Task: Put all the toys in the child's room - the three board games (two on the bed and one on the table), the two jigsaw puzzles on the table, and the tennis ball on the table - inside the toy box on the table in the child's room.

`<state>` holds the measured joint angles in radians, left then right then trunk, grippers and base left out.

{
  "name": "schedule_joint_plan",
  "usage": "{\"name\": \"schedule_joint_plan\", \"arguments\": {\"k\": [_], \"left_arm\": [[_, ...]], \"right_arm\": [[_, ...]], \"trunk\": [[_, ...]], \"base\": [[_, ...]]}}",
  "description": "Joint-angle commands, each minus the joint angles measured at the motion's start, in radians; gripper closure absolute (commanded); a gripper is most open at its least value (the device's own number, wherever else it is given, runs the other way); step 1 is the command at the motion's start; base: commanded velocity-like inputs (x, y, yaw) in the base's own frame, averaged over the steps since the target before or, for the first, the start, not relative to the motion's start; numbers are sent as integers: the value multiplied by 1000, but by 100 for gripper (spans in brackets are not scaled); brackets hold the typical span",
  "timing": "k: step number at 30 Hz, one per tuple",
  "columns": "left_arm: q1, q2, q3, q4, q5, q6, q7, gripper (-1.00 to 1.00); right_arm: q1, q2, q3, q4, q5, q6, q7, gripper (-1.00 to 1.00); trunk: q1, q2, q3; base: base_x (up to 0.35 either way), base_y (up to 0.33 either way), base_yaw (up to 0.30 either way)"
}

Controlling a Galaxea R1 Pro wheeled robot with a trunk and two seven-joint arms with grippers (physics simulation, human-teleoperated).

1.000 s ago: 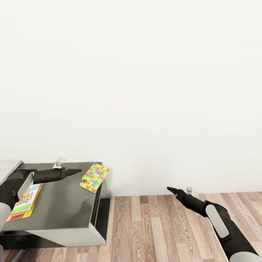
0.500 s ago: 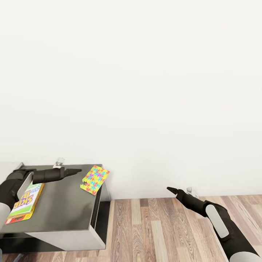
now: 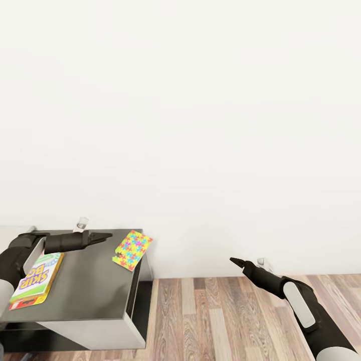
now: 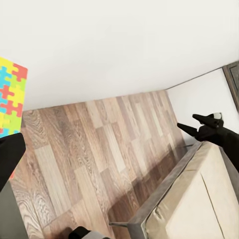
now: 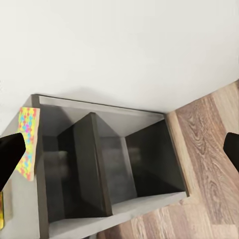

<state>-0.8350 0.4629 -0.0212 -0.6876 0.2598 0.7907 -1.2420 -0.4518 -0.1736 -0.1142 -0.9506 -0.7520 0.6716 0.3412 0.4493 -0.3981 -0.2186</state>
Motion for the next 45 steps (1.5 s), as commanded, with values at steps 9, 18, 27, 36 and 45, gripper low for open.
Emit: {"name": "schedule_joint_plan", "arguments": {"k": [9,18,27,36,45], "left_arm": [[-1,1,-3,0,6,9,-2,-100],[-1,0,-4,-1,6,9,-2,-100],[-1,-1,-5,-1,6,9,-2,-100],[-1,-3,-5,-1,5,9,-2,-100],[-1,-3,-5,-1,4,8,-1,-100]], "right_arm": [[-1,0,-2,0,-1,6,2,-100],[-1,0,-2,0,0,6,2,-100],[-1,0,-2,0,-1,8,2,-100],[-1,1,-2,0,-1,7,2,-100],[-1,4,-1,0,-1,6,2,-100]], "trunk": [[1,-2,13],[1,-2,28],[1,-2,38],[1,-2,47],[1,-2,58]], "base": [[0,0,78],[0,0,82],[0,0,72],[0,0,-53],[0,0,-33]]}}
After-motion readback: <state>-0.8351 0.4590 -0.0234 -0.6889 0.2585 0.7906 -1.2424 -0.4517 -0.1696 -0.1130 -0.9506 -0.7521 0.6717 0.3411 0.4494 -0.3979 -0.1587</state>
